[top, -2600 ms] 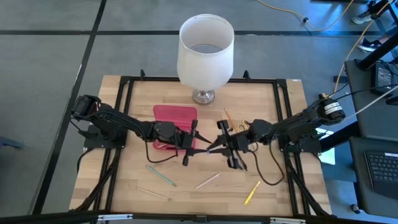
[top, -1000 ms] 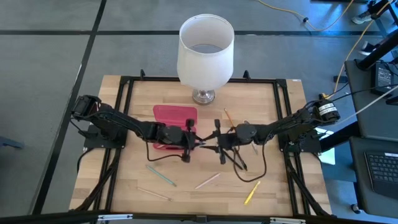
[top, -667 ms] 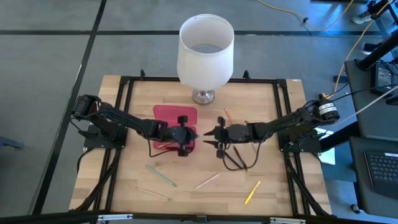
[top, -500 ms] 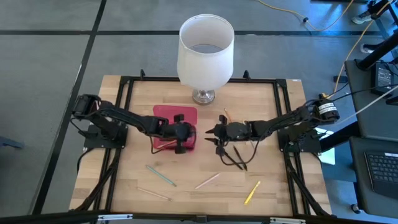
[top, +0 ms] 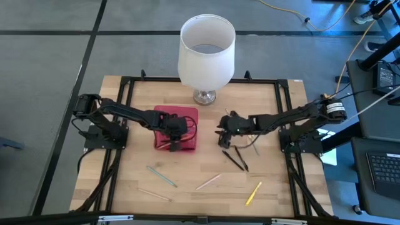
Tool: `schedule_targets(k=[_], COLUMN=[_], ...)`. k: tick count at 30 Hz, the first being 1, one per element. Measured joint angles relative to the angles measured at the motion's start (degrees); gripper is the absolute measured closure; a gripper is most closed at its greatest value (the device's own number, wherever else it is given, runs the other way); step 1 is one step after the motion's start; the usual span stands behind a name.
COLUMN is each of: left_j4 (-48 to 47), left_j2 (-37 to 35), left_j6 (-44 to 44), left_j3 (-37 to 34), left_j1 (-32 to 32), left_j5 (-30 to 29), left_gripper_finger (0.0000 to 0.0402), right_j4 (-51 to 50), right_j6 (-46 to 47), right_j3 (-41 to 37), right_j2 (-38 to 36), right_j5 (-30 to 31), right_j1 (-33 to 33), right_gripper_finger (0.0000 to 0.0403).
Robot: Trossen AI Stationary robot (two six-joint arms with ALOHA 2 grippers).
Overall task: Pick & place school supplies into a supply box
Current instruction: Put the blue pen into the red supply box
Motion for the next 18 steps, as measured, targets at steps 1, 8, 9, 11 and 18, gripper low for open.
schedule_targets(k=[1,8,9,11,18], left_j4=[-0.2,-3.3,-4.7,-6.2,-12.9], left_j2=[0.0,0.0,0.0,0.0,1.8], left_j6=[0.0,0.0,0.1,0.1,0.2], left_j3=[0.0,0.7,1.2,2.2,5.7], left_j1=[0.2,1.5,1.5,1.5,0.8], left_j5=[0.4,1.4,1.4,1.4,1.4], left_gripper_finger=[0.0381,0.0381,0.0381,0.0381,0.0382], right_j4=[-2.5,-12.6,-13.2,-13.0,-13.1], right_j6=[1.6,6.2,6.2,6.2,6.1], right_j3=[0.0,0.0,0.0,0.0,0.0], right_j2=[-1.0,-3.6,-3.6,-3.6,-3.6], right_j5=[0.1,0.1,0.1,0.1,0.0], right_j1=[-0.6,-3.9,-4.2,-4.5,-5.5], right_gripper_finger=[0.0261,0.0261,0.0261,0.0261,0.0261])
